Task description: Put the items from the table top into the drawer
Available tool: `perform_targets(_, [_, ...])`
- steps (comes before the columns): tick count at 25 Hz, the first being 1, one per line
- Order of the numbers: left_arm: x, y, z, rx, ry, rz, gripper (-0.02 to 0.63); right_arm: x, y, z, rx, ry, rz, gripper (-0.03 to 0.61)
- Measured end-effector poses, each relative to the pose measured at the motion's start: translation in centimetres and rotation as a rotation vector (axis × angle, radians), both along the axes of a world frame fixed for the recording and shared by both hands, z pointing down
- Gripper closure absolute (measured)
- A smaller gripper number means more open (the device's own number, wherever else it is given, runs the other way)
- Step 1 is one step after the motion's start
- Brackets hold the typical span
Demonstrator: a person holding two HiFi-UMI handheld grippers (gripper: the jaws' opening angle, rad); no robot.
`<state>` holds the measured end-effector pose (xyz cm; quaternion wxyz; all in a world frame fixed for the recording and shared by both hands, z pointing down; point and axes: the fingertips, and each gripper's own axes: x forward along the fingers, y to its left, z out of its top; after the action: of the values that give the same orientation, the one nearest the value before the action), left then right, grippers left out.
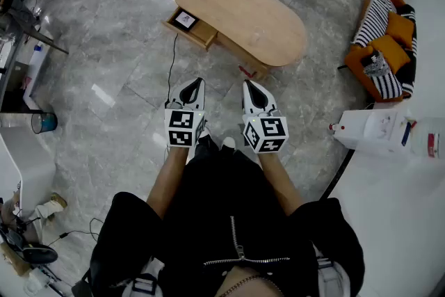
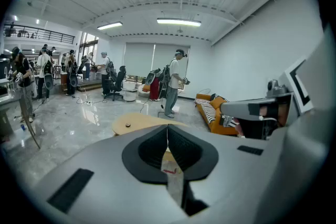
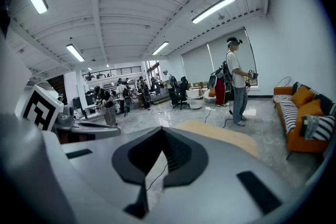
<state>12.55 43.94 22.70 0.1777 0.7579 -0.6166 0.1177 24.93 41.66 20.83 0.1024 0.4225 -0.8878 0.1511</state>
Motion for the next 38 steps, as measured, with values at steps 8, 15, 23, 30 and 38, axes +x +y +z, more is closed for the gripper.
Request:
perform_targets(8, [1.4,1.4,0.0,-0.015,0.014,0.025,0.600,0.4,1.6,-0.5,-0.007,-0.013,-0.009,0.569])
perform_targets(15, [1.8,1.3,-0.2,0.000,0.012,0.043,0.600,-0.4,2.1,0.2,-0.040,-0.019,-0.029,0.569])
perform_targets(23, [2.2,0.9,-0.3,0.008,0.001,0.075,0.600,-1.0,2.3,1.1,-0.072,-0.031,-0.021,0.569])
perform_targets(30, [1.3,0.7,-0.1,0.019,-0.005,0.091,0.600,-2.0,1.9,1.9,-0.096,-0.044,-0.004,0.569])
perform_targets(38, [0.5,0.6,0.6,0.011,0.014,0.103,0.600,-2.7,1.7,1.9,-0.098,-0.050,0.021,0.569])
